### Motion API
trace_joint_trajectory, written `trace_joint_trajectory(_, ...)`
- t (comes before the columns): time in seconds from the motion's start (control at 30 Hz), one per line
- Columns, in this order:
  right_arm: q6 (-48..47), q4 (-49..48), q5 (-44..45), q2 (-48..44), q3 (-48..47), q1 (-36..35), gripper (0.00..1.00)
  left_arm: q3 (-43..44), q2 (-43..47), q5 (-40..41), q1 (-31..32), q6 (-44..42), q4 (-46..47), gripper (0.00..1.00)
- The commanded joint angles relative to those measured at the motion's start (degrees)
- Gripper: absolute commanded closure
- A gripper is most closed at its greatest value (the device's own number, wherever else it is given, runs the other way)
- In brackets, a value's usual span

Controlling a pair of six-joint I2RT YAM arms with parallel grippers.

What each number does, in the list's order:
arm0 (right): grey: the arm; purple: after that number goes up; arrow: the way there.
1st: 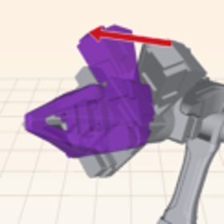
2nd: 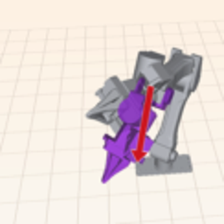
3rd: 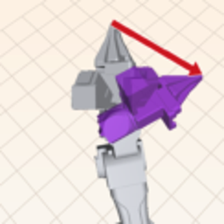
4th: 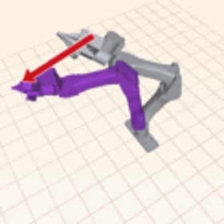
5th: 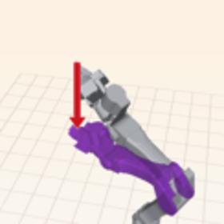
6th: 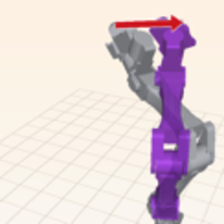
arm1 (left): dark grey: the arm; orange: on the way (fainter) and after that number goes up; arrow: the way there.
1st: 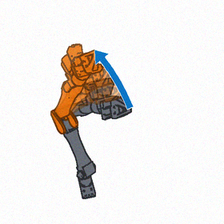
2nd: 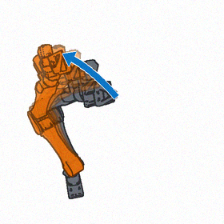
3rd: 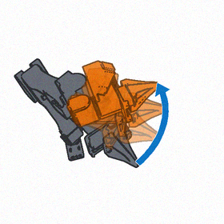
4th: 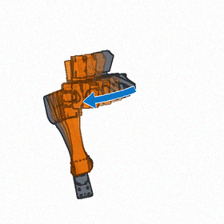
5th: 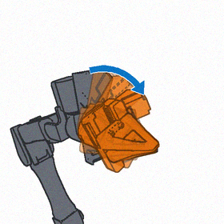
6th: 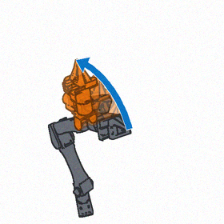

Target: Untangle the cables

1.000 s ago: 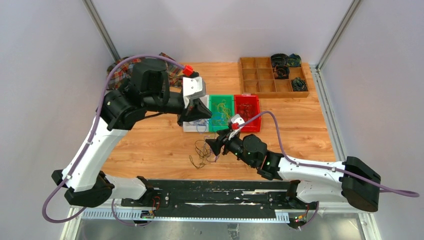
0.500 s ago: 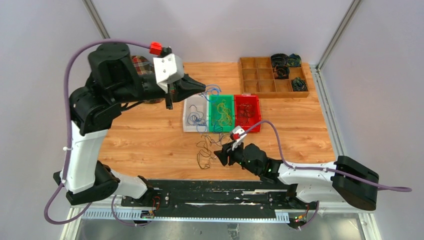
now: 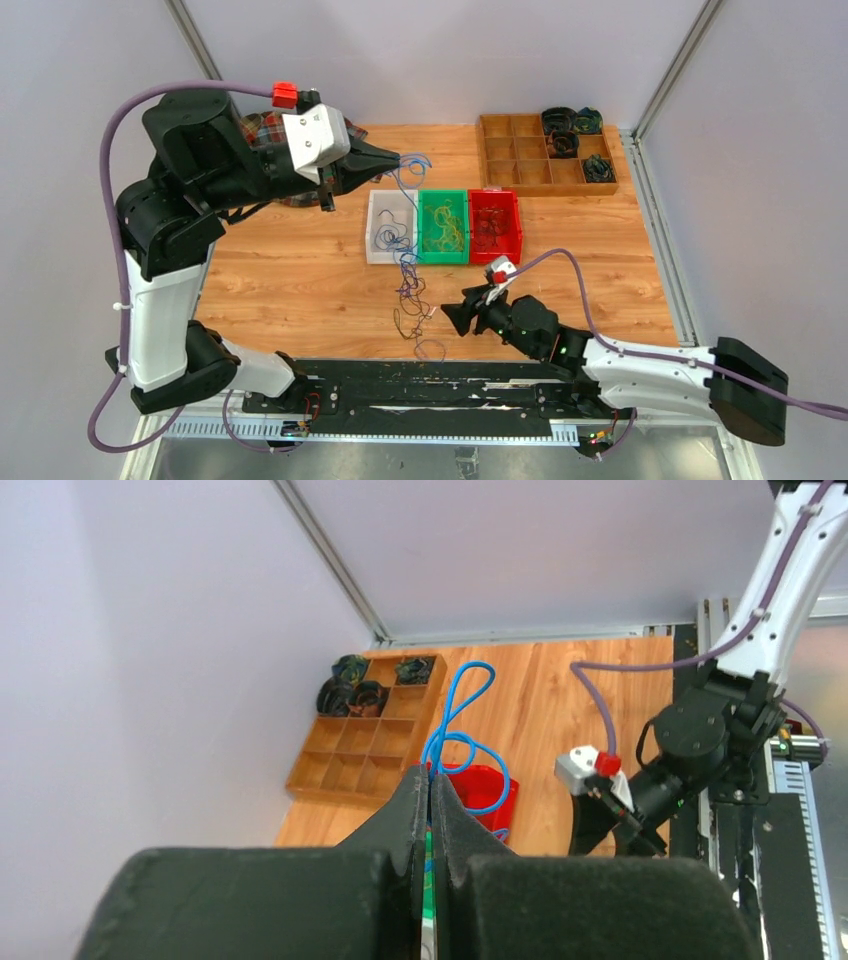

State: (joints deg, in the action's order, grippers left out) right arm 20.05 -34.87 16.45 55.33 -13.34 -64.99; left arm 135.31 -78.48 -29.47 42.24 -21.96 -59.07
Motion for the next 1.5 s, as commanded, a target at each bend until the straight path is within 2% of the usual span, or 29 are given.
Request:
trace_joint_trajectory(0.0,-2.99,3.14,-2.95,-7.28,-4.95,-1.13,0.35,-2.18,0.32,-0.01,0.32,-0.54,0.61,0.99)
trace_joint_trajectory(0.07,-4.58,5.21,-5.09,-8.82,-8.27,-1.4,0.32,-2.49,0.34,-0.13,0.3,-0.62,0.54,1.0)
trace_joint_trajectory(0.3,-11.59,8.97,-8.9,-8.37,-21.43,-2.42,0.31,-3.97,0.64,-0.9,0.3,-0.63,0.57,1.0)
trace_joint_trajectory(0.53,-18.47,8.08,-8.1,1.52,-33.05,-2.34,0.3,-4.12,-0.11,-1.97,0.34,-0.63,0.62,1.0)
trace_joint_trajectory(0.63,-19.26,7.12,-6.08,6.89,-35.04,-1.73,0.37,-2.99,-0.76,-2.39,0.34,-0.34,0.62,1.0)
trace_joint_trajectory(0.87,-14.84,0.94,-5.21,10.88,-27.62,1.0,0.66,1.26,-2.3,-0.21,0.3,-2.33,0.74,1.0)
trace_joint_trajectory(1.0,-12.37,-3.52,-3.11,12.14,-21.53,2.63,0.7,3.76,-3.69,3.36,0.32,-3.15,3.82,1.0)
trace_joint_trajectory(1.2,-10.15,-5.22,-0.93,13.96,-16.7,3.42,0.75,4.88,-3.59,8.07,0.3,-4.19,12.39,1.0)
trace_joint_trajectory(1.47,-5.6,-7.23,0.35,12.87,-8.08,3.51,0.75,0.58,-1.66,12.73,0.3,-6.94,17.01,1.0)
